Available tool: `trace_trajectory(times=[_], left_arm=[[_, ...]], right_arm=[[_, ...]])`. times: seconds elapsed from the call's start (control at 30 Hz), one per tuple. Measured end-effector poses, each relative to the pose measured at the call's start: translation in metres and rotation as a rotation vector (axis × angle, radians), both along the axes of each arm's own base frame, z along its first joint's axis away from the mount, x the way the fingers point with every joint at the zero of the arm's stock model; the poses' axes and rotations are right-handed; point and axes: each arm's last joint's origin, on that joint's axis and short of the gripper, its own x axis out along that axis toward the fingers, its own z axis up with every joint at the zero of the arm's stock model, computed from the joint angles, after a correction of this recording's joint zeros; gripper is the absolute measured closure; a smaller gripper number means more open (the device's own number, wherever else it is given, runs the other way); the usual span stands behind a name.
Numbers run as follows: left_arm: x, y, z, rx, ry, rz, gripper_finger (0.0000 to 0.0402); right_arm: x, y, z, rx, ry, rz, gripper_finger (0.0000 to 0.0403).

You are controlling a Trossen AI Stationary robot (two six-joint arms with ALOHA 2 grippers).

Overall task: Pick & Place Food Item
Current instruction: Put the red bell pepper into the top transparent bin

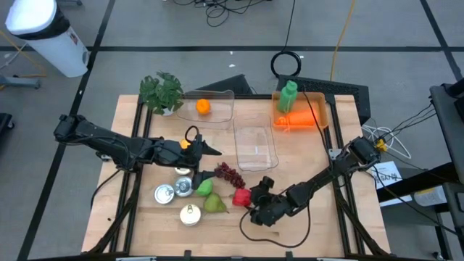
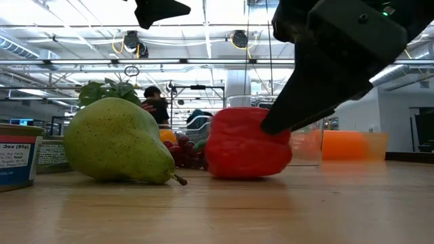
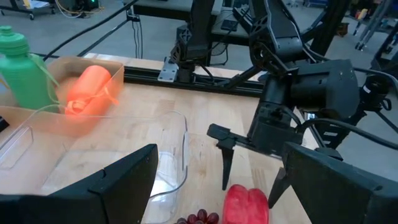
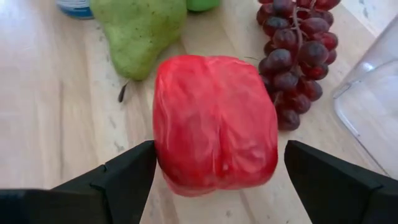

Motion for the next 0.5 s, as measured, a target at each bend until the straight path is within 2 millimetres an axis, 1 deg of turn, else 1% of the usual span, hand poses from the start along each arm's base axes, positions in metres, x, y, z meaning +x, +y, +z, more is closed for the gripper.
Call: trace_trajectory(times=[0.1,0.17,0.3,0.4,0.5], left_arm=[[0.000,0.000,0.000,0.000,0.000,0.000,0.0050],[0.000,0.000,0.000,0.000,0.000,0.000,0.0050],[0.000,0.000,0.000,0.000,0.000,0.000,0.0050],[0.000,0.000,0.000,0.001,0.000,0.000,0.0050],[0.000,0.000,0.000,0.001,0.000,0.000,0.0050]], right_arm=[[0.000,0.000,0.000,-0.002,0.001,0.000,0.0069],[0.002,-0.001,-0.004,-0.019,0.008,0.010,0.0069],[0.006,-0.001,-0.018,-0.054,0.036,0.046,0.0069],[0.012,-0.001,-0.026,-0.042,0.037,0.103,0.0069],[0.017,-0.002,-0.025,-0.005,0.022,0.128,0.0070]])
